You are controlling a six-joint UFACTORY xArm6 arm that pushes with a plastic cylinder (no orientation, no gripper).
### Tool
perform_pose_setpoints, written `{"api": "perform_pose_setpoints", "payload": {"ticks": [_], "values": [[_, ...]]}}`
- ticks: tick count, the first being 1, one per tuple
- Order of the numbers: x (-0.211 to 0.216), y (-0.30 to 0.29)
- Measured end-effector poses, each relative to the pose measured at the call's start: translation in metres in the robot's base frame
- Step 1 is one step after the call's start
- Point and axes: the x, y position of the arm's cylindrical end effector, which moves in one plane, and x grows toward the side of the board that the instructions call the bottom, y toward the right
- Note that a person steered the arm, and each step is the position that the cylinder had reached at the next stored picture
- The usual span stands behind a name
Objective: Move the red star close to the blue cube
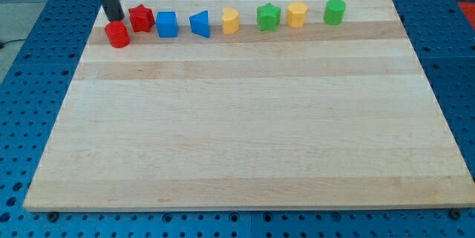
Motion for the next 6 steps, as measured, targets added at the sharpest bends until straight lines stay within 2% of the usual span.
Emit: {"api": "perform_pose_setpoints", "payload": {"ticks": [1,2,6], "values": [[-0.009,0.028],[0.002,0.052],[0.015,0.046]]}}
